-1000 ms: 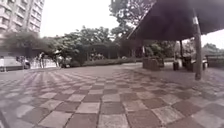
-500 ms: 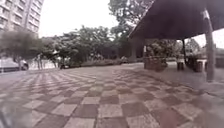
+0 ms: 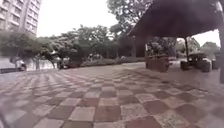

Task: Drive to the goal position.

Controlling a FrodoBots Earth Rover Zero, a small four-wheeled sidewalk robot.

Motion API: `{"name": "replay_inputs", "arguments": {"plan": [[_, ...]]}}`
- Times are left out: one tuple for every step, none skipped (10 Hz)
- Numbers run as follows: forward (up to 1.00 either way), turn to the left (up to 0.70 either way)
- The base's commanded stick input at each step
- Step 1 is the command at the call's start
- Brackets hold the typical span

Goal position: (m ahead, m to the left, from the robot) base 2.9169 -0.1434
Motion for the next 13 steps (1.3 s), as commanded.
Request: {"name": "replay_inputs", "arguments": {"plan": [[1.0,0.0],[1.0,0.0],[1.0,0.0],[1.0,0.0],[1.0,0.0],[1.0,0.06],[1.0,0.03],[1.0,0.0],[1.0,0.0],[1.0,0.0],[1.0,0.0],[1.0,0.0],[1.0,0.0]]}}
